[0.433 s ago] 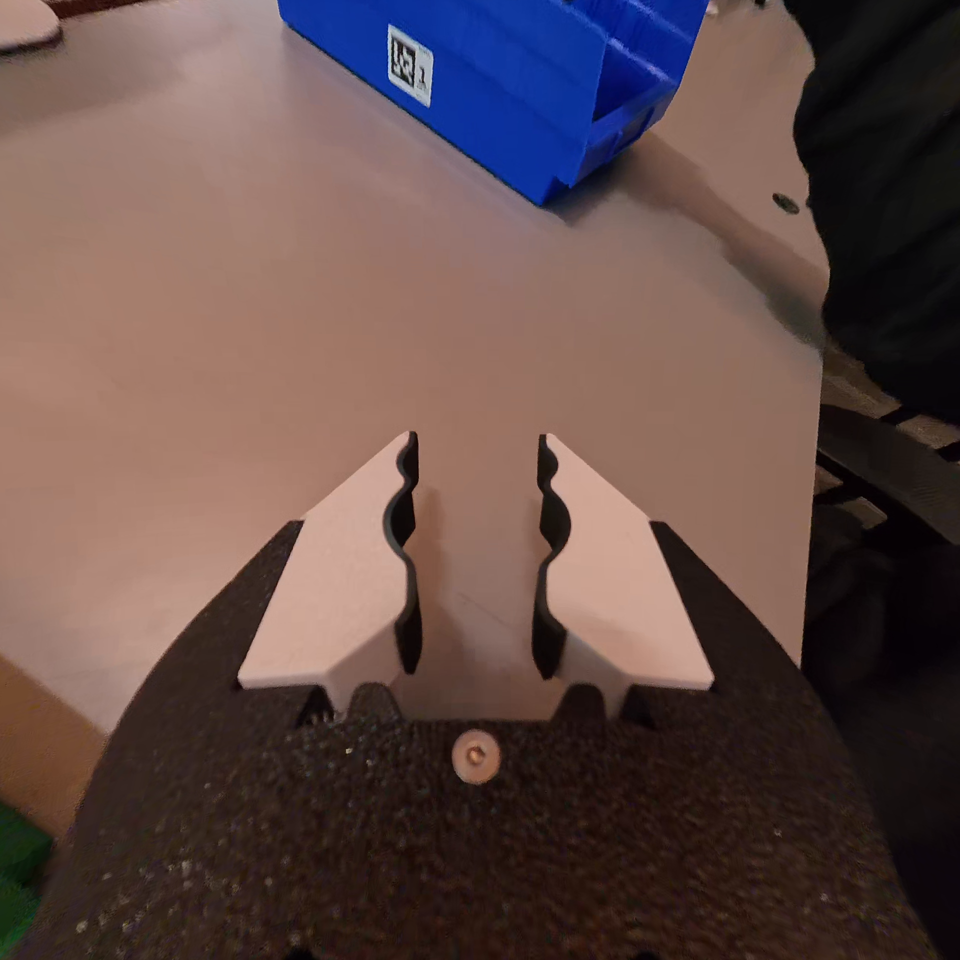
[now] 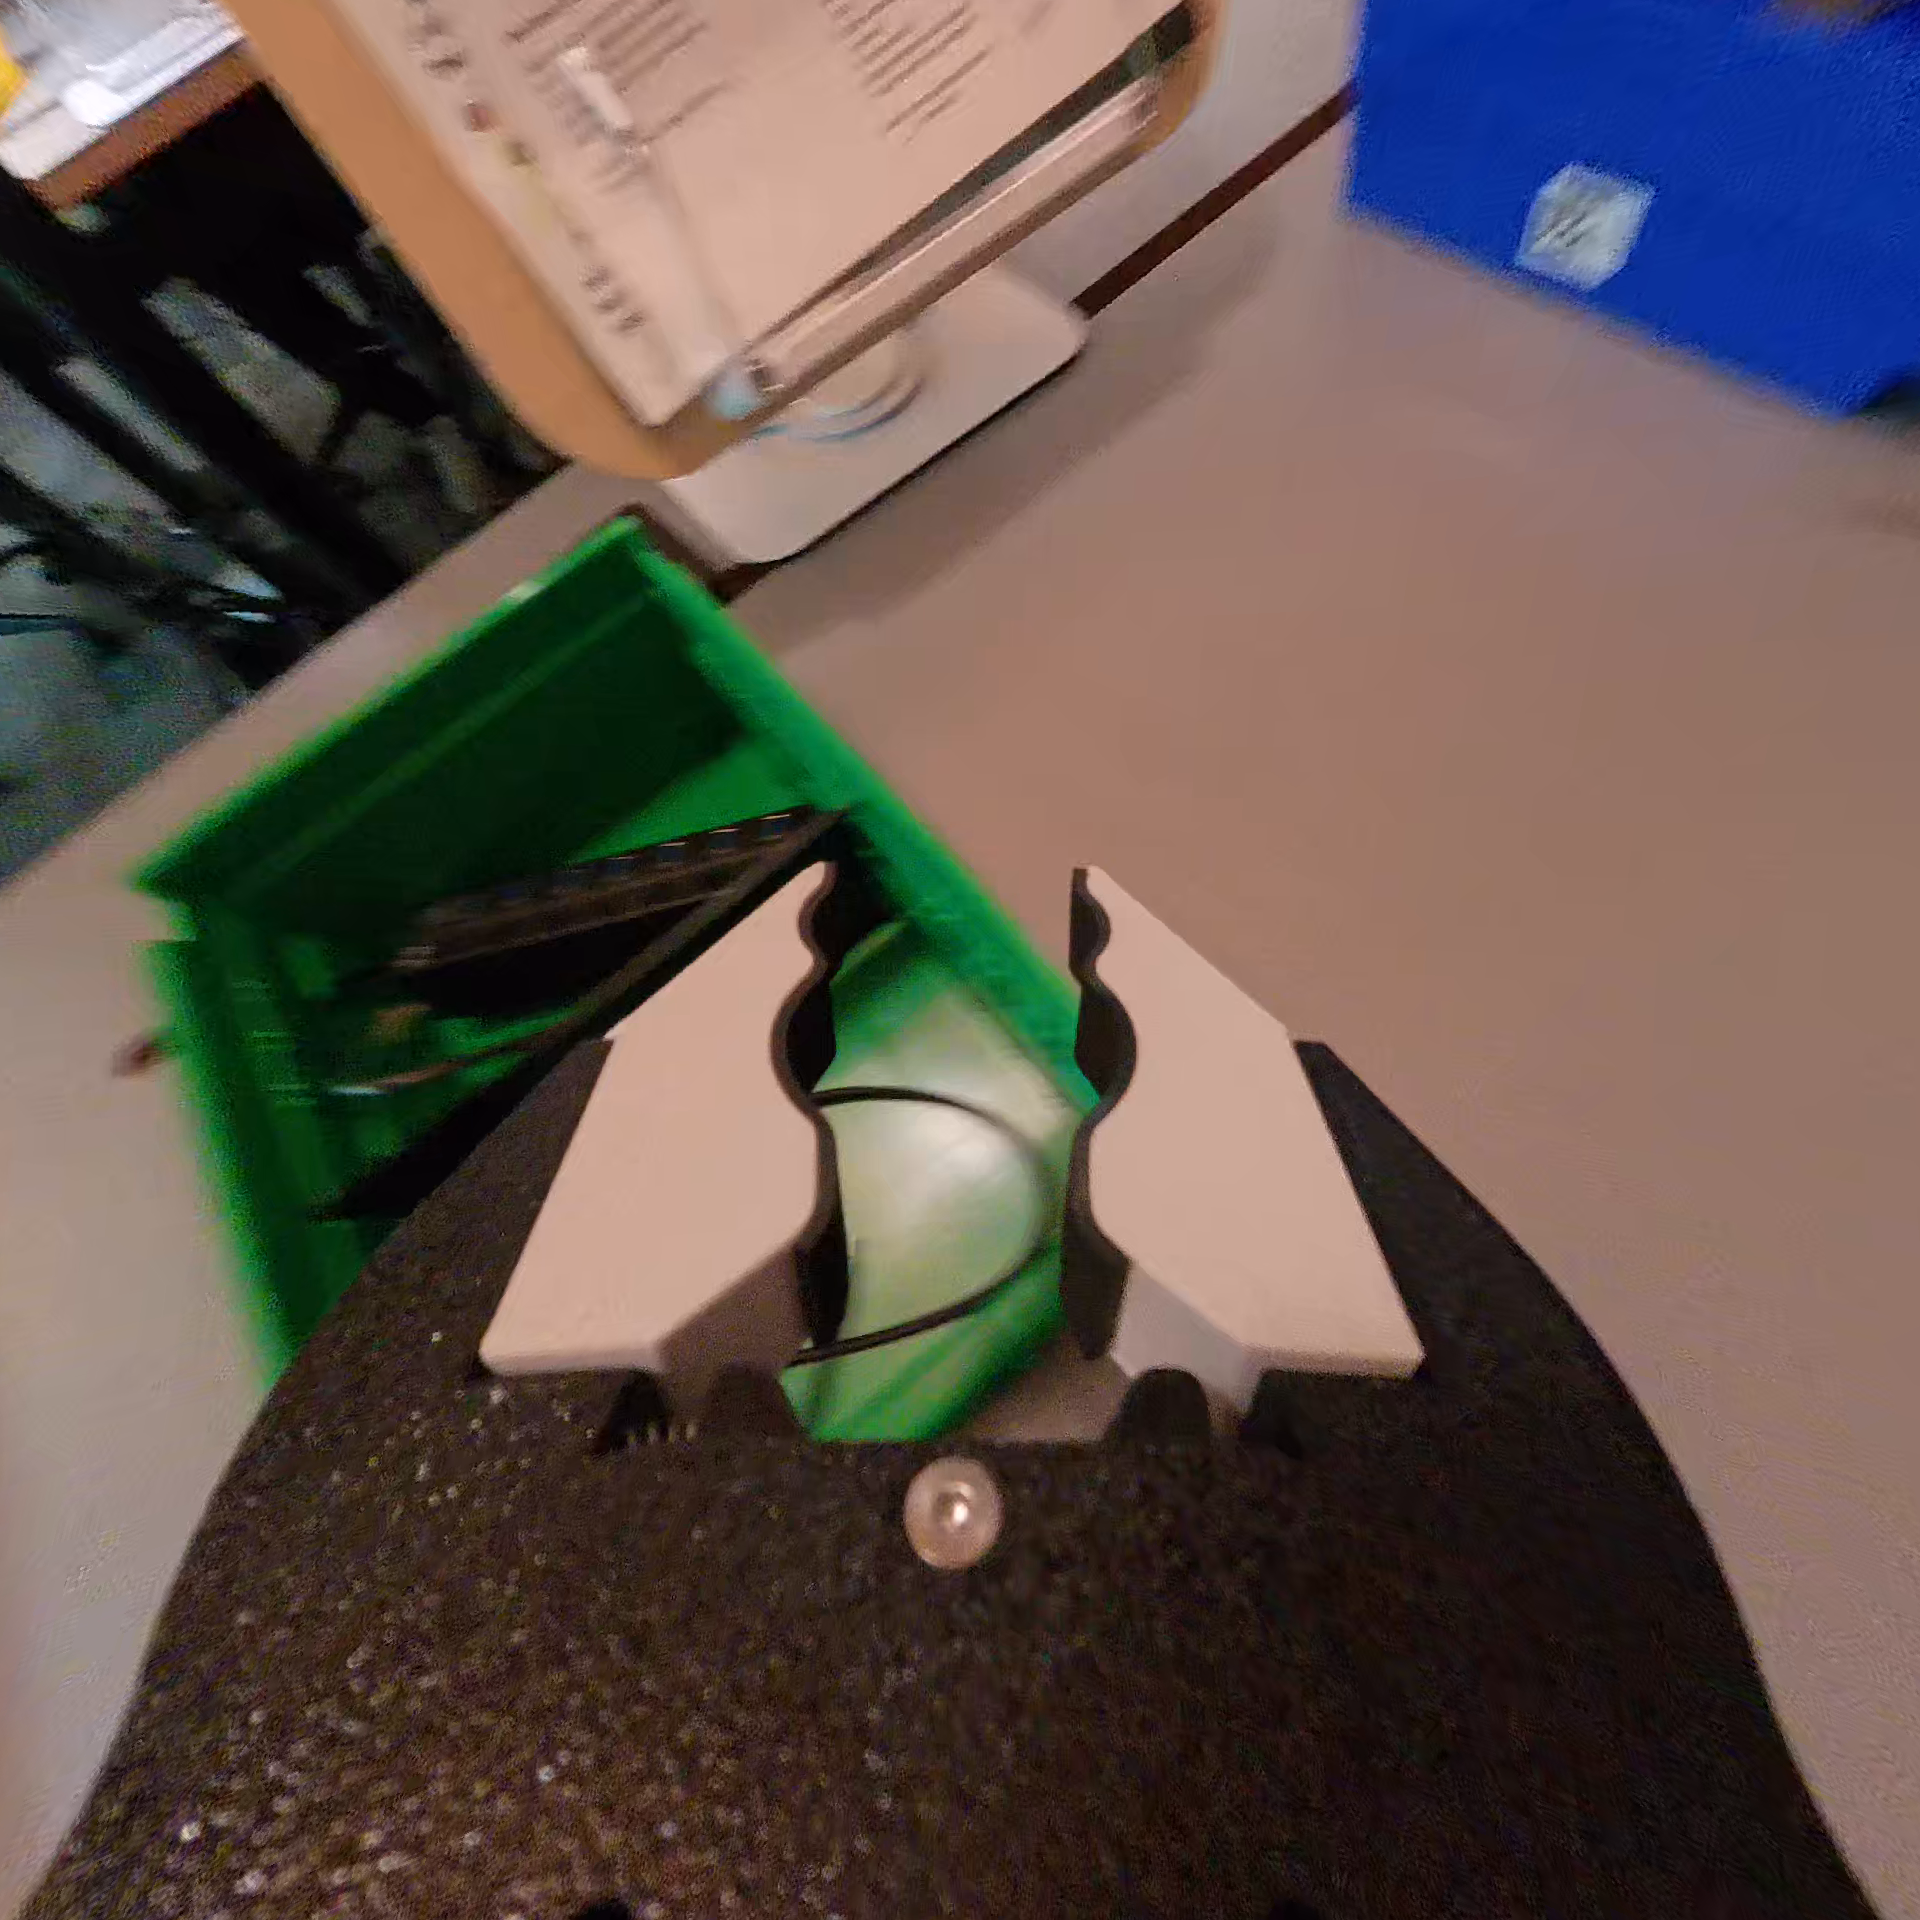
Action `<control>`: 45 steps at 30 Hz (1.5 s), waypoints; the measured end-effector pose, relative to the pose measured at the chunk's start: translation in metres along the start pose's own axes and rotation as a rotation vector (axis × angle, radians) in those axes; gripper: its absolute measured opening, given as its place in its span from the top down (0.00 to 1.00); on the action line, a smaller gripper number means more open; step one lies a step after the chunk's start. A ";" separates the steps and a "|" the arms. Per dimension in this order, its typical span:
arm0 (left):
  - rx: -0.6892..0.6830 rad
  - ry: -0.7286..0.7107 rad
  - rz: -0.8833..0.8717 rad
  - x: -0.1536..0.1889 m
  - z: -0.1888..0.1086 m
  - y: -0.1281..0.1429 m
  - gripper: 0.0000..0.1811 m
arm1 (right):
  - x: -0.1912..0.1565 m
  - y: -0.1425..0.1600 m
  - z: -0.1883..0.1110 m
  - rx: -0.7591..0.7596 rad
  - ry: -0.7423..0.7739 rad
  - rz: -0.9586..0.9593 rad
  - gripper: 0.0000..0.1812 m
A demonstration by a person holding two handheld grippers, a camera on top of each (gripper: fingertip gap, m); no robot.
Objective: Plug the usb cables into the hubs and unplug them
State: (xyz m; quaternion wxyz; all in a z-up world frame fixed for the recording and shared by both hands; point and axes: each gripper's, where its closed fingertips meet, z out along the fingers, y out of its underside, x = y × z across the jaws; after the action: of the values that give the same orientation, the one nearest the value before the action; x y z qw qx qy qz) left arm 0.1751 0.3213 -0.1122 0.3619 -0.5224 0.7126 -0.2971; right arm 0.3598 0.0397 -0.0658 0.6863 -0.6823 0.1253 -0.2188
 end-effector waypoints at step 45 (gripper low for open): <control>-0.652 0.077 1.102 -0.151 0.141 0.078 0.70 | -0.028 0.044 -0.010 -0.109 -0.188 -0.121 0.62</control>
State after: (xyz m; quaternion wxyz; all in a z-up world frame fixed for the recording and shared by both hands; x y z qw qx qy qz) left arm 0.2796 0.4812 -0.2230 0.2584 -0.1516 0.9428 0.1461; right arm 0.3365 0.0432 -0.1137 0.6426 -0.7423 0.0308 -0.1876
